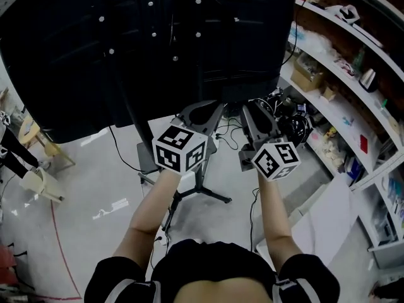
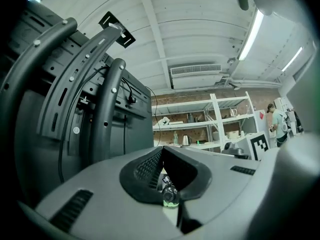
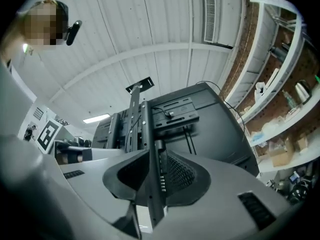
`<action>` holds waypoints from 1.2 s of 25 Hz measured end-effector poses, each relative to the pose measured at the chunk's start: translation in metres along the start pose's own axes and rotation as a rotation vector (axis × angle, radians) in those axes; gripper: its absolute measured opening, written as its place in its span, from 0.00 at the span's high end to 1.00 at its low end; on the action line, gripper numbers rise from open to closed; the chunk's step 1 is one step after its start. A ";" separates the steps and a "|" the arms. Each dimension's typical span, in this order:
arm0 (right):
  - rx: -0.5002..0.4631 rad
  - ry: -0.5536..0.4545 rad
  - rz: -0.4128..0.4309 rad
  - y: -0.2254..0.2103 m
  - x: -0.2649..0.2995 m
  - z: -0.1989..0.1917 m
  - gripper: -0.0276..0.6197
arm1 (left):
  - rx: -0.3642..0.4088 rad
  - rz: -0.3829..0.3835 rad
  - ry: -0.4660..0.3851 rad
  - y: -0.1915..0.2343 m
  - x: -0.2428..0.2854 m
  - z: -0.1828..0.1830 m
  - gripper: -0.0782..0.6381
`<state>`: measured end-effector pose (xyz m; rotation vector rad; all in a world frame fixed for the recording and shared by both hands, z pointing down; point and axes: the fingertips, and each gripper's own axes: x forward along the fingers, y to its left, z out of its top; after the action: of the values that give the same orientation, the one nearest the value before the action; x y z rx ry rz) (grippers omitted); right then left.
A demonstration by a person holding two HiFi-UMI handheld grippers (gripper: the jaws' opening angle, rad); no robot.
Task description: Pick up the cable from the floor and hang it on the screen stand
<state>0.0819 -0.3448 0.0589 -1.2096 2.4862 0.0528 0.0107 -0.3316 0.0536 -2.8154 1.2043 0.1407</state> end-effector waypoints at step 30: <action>0.071 0.356 -0.167 0.072 -0.122 -0.127 0.92 | -0.085 0.194 0.189 -0.050 -0.097 -0.166 0.88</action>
<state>0.0556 -0.2323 0.2102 -1.5017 2.6396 -0.3190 -0.0113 -0.2454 0.2315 -2.8308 1.5479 -0.0671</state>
